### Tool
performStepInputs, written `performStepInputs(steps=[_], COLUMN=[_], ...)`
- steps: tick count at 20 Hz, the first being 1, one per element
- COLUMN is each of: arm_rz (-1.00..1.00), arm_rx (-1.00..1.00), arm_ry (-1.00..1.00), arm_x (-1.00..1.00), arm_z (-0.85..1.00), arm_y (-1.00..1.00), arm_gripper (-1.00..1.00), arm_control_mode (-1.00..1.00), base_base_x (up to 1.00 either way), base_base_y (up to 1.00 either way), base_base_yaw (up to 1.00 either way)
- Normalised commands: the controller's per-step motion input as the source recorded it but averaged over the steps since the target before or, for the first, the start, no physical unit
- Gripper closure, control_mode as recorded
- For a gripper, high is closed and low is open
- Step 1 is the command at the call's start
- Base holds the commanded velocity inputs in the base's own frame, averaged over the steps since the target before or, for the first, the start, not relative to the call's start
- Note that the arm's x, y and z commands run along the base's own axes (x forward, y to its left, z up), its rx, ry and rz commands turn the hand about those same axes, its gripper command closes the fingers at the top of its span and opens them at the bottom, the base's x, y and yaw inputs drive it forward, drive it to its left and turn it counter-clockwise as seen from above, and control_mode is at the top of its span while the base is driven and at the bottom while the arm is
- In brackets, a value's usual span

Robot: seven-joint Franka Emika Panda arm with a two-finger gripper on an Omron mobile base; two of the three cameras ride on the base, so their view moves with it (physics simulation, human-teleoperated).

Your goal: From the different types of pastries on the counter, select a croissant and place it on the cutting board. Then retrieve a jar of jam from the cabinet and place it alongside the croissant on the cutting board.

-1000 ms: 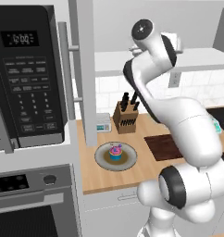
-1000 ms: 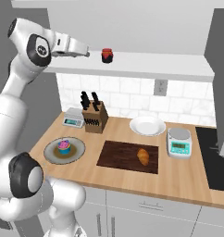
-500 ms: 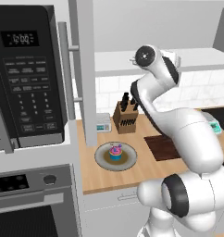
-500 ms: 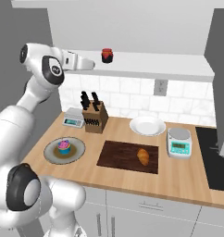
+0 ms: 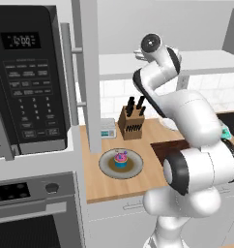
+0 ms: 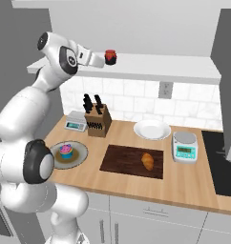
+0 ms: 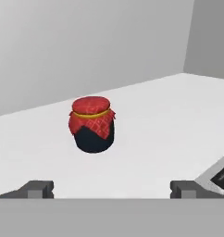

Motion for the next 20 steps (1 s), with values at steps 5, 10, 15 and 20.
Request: performStepInputs(steps=[5, 10, 15, 20], arm_rz=[0.0, 0.0, 0.0, 0.0], arm_rx=[0.17, 0.15, 0.11, 0.01], arm_ry=[0.04, 0.01, 0.03, 0.0], arm_x=[0.56, 0.36, 0.38, 0.05], arm_z=[0.0, 0.0, -0.01, -0.29], arm_y=[-0.06, -0.17, -0.21, -0.23], arm_gripper=[-1.0, -1.0, -1.0, -1.0], arm_control_mode=[-1.0, -1.0, -1.0, -1.0], base_base_x=[0.0, 0.0, 0.0, 0.0], base_base_y=[0.0, 0.0, 0.0, 0.0], base_base_yaw=[0.0, 0.0, 0.0, 0.0])
